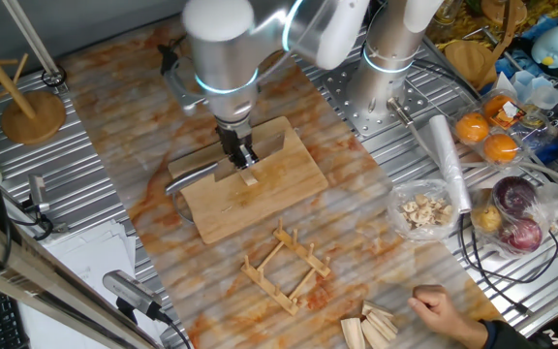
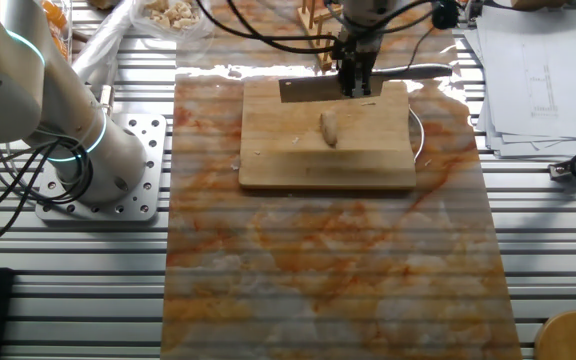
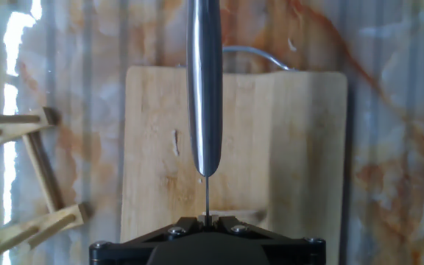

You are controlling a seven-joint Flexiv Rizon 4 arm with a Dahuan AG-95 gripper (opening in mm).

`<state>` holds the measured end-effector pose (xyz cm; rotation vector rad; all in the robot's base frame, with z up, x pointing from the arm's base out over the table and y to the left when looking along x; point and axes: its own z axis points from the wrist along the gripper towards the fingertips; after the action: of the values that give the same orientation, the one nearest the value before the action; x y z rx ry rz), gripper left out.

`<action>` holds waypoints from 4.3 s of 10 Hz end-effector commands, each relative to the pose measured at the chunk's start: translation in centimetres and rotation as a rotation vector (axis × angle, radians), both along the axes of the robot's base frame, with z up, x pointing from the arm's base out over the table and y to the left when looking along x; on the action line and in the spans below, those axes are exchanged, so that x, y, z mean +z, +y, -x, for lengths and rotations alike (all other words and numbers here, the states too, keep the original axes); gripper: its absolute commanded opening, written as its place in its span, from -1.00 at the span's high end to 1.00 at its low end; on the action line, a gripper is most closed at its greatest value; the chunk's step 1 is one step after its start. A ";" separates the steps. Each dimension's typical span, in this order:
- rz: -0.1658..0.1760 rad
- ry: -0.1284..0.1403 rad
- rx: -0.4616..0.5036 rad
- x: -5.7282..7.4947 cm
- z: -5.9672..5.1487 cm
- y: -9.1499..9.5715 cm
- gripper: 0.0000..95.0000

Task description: Slice the lotus root

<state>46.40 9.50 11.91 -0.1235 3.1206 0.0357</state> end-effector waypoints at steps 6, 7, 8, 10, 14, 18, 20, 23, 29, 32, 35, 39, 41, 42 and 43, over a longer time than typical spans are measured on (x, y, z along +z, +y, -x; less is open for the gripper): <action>0.009 0.013 -0.099 -0.1 0.1 -0.1 1.00; 0.004 0.009 -0.098 -0.1 0.3 -0.2 1.00; 0.004 0.014 -0.099 -0.1 0.3 -0.2 1.00; -0.005 0.037 -0.116 -0.3 0.4 -0.3 1.00; -0.017 0.072 -0.106 -1.9 0.7 -0.6 1.00; -0.025 0.118 -0.091 -3.4 1.0 -0.7 1.00; -0.025 0.138 -0.086 -4.0 1.1 -0.7 1.00; -0.009 0.155 -0.102 -4.0 1.2 -0.7 1.00; -0.053 0.136 -0.096 -1.4 1.4 -1.8 1.00; -0.051 0.118 -0.092 -1.4 1.4 -1.8 1.00; -0.046 0.098 -0.072 -1.4 1.4 -1.8 1.00; -0.067 0.138 -0.081 -1.4 1.4 -1.8 1.00; -0.090 0.166 -0.084 -1.5 1.4 -1.8 1.00; -0.093 0.168 -0.085 -1.7 1.4 -1.8 1.00; -0.092 0.169 -0.090 -2.0 1.3 -1.8 1.00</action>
<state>45.16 7.76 9.86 0.0236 3.2853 0.2067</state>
